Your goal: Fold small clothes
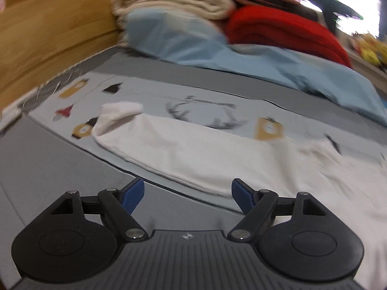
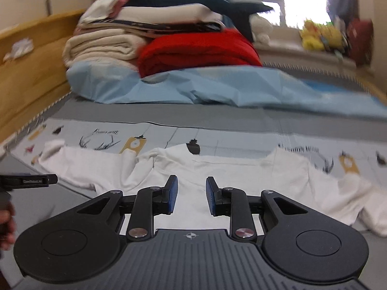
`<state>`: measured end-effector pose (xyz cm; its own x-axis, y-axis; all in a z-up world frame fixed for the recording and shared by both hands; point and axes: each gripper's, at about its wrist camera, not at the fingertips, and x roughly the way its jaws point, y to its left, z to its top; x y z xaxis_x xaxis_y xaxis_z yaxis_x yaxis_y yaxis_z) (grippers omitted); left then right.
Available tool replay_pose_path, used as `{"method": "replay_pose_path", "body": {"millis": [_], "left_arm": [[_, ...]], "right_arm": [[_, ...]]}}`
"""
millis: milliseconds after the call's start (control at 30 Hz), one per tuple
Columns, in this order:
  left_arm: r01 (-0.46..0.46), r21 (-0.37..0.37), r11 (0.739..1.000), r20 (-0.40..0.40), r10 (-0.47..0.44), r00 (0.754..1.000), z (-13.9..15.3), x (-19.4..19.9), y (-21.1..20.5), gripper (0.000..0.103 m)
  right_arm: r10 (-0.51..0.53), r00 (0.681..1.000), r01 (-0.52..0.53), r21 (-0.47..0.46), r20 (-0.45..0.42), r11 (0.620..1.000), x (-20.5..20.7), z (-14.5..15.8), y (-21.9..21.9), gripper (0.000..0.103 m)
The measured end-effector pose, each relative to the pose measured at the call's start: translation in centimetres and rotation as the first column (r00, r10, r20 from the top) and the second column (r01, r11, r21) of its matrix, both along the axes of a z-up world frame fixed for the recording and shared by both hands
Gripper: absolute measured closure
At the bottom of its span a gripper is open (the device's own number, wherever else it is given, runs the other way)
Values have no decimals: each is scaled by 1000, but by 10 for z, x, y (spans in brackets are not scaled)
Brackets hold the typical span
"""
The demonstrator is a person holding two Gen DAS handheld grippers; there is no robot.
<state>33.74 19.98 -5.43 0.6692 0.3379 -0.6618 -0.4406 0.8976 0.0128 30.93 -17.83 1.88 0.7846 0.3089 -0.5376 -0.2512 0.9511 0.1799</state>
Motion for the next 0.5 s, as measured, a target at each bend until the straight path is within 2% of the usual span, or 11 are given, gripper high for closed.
{"method": "replay_pose_path", "body": {"millis": [33, 67, 100, 167, 300, 367, 433, 500], "left_arm": [[-27, -33, 999, 8, 27, 1000, -7, 4, 16, 53], [-49, -62, 997, 5, 49, 999, -14, 8, 30, 73], [-72, -93, 993, -3, 73, 997, -21, 11, 45, 100], [-119, -143, 983, 18, 122, 992, -33, 11, 72, 101], [-233, -195, 953, 57, 248, 967, -47, 11, 119, 96], [-266, -251, 931, 87, 295, 951, -51, 10, 142, 85], [-293, -281, 914, 110, 334, 936, -54, 12, 161, 60], [-302, -296, 906, 107, 346, 932, -53, 23, 181, 58]], "right_arm": [[-7, 1000, 7, -2, -15, 1000, 4, -1, -1, 76], [-11, 1000, 11, -8, -29, 1000, 6, -4, -3, 77], [-11, 999, 11, -14, -44, 1000, 8, -6, -2, 81], [4, 999, -4, -15, -54, 1000, 10, -8, -1, 91], [34, 999, -36, -52, -40, 998, 12, -14, 5, 91], [37, 998, -40, -50, -56, 998, 15, -18, 6, 91], [40, 996, -43, -47, -79, 998, 19, -24, 7, 91], [47, 994, -52, -54, -99, 997, 22, -29, 9, 91]]}}
